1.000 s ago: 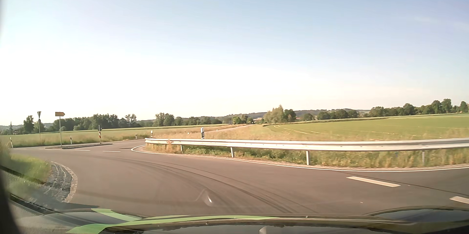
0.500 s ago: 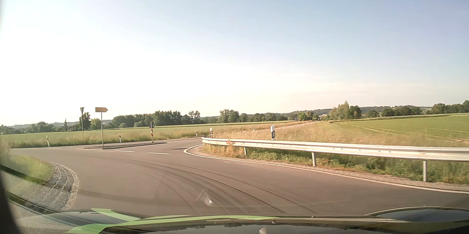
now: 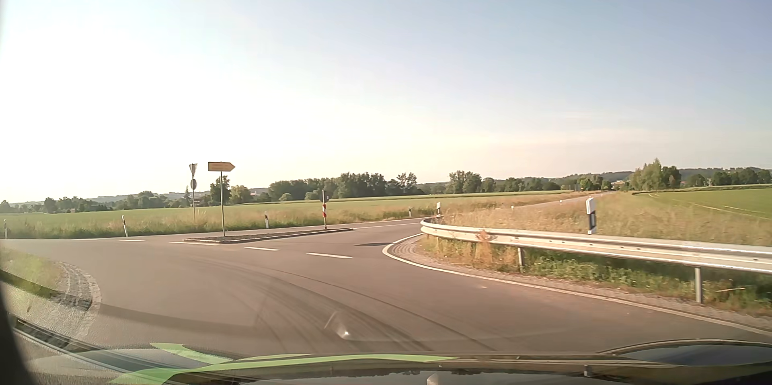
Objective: Follow the waypoints while adhering to traffic rules and regulations
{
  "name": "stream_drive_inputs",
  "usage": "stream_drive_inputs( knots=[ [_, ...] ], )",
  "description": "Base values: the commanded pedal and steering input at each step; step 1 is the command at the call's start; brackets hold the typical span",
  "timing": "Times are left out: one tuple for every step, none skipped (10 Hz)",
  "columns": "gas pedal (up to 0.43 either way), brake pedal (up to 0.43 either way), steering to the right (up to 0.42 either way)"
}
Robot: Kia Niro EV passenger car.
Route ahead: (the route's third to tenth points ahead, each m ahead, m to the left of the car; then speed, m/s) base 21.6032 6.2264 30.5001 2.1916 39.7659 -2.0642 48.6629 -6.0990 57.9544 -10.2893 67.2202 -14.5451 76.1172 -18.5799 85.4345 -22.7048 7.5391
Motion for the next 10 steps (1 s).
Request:
stream_drive_inputs(
  knots=[
    [0.189,0.0,-0.182],
    [0.189,0.0,-0.154],
    [0.189,0.0,-0.122],
    [0.189,0.0,-0.085],
    [0.189,0.0,-0.065],
    [0.189,0.0,-0.045],
    [0.189,0.0,-0.028],
    [0.189,0.0,-0.015],
    [0.189,0.0,0.001],
    [0.189,0.0,0.015]
  ],
)
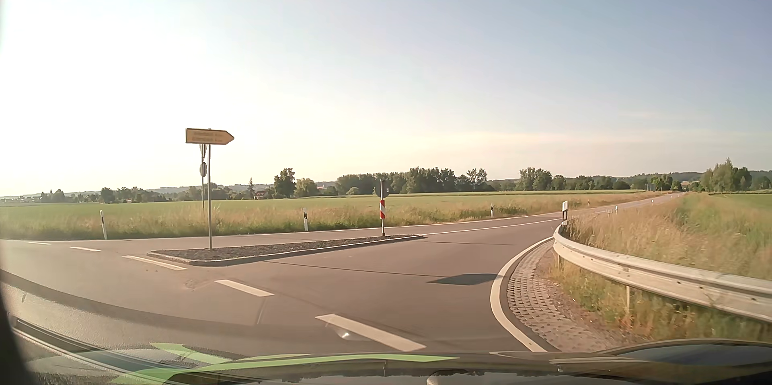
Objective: Follow the waypoints while adhering to traffic rules and regulations
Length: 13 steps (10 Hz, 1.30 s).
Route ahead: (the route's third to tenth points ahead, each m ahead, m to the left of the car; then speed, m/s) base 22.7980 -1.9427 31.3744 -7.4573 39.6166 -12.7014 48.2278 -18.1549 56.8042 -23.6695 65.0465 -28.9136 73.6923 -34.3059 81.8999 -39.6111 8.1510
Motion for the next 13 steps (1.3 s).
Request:
stream_drive_inputs(
  knots=[
    [0.197,0.0,0.029],
    [0.197,0.0,0.047],
    [0.197,0.0,0.065],
    [0.197,0.0,0.078],
    [0.209,0.0,0.084],
    [0.209,0.0,0.09],
    [0.209,0.0,0.098],
    [0.228,0.0,0.107],
    [0.228,0.0,0.118],
    [0.228,0.0,0.127],
    [0.228,0.0,0.132],
    [0.28,0.0,0.135],
    [0.287,0.0,0.135]
  ],
)
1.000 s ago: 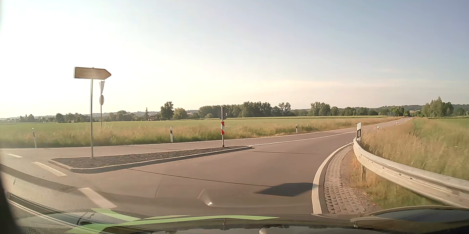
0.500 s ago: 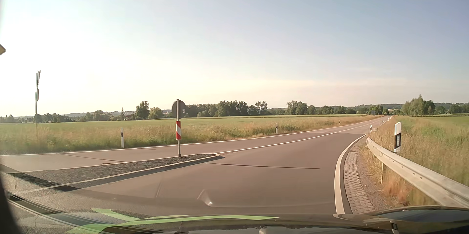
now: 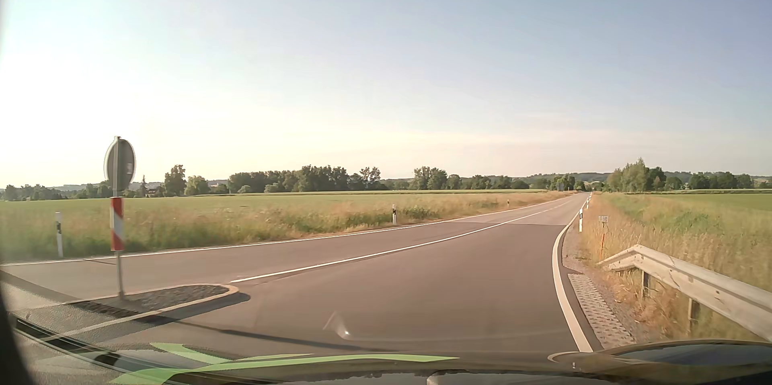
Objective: Follow the waypoints while adhering to traffic rules and regulations
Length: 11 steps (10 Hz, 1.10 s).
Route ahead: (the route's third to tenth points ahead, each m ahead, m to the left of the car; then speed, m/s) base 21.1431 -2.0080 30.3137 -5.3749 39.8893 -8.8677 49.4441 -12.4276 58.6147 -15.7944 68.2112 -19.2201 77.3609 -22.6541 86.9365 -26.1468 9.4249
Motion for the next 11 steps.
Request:
stream_drive_inputs(
  knots=[
    [0.287,0.0,0.135],
    [0.287,0.0,0.131],
    [0.287,0.0,0.125],
    [0.287,0.0,0.112],
    [0.311,0.0,0.093],
    [0.331,0.0,0.083],
    [0.35,0.0,0.072],
    [0.35,0.0,0.069],
    [0.358,0.0,0.069],
    [0.358,0.0,0.069],
    [0.358,0.0,0.067]
  ],
)
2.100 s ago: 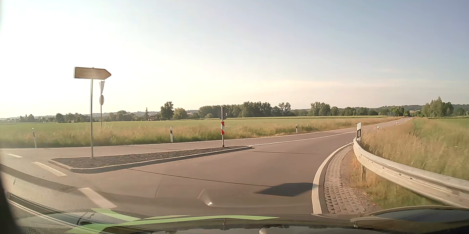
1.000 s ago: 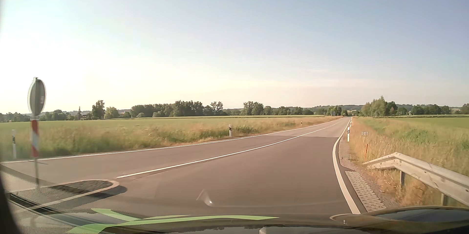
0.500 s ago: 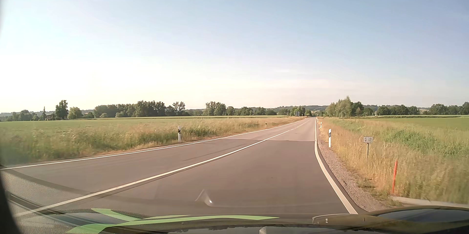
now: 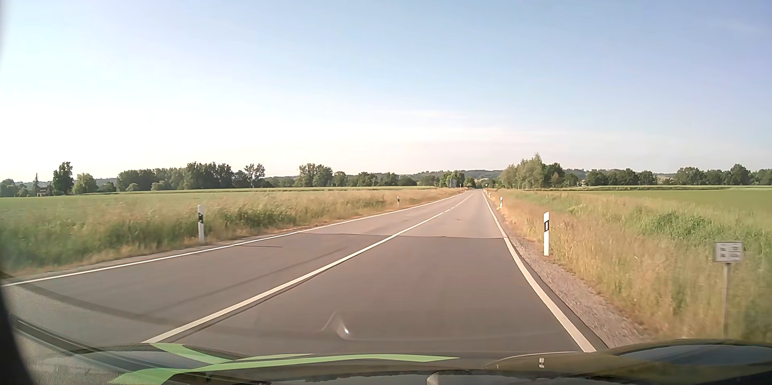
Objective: Follow the waypoints while adhering to traffic rules and regulations
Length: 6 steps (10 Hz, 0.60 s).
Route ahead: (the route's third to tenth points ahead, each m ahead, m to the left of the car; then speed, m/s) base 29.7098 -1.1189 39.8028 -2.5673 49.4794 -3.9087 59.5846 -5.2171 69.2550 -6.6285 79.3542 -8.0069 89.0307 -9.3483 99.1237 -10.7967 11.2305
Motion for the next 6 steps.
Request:
stream_drive_inputs(
  knots=[
    [0.358,0.0,0.065],
    [0.358,0.0,0.059],
    [0.35,0.0,0.053],
    [0.35,0.0,0.046],
    [0.35,0.0,0.042],
    [0.35,0.0,0.037]
  ],
)
